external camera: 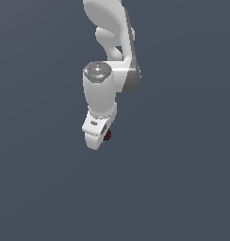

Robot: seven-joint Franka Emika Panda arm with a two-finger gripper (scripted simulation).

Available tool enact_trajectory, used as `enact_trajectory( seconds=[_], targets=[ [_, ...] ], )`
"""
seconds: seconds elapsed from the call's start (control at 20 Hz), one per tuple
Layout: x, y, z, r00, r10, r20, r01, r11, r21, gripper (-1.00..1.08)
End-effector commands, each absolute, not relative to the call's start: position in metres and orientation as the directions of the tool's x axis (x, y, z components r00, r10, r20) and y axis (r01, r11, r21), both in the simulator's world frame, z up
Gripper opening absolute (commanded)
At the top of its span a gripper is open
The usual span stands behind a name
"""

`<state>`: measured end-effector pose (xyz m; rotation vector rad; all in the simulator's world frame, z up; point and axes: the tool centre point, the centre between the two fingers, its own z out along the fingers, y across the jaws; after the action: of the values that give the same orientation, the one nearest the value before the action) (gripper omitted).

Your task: Pick up the object and move it to a goal position.

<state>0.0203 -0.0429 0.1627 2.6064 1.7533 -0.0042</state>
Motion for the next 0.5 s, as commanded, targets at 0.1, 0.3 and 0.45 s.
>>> enact_trajectory(
  seconds=[0.1,0.3,0.45],
  targets=[
    [0.010,-0.038,0.218,0.376,0.927,-0.002,0.927,-0.376,0.000,-1.00],
    [0.002,-0.033,0.267,0.376,0.927,-0.002,0.927,-0.376,0.000,-1.00],
    [-0.004,-0.030,0.303,0.375,0.927,-0.001,0.927,-0.375,0.000,-1.00]
  ],
)
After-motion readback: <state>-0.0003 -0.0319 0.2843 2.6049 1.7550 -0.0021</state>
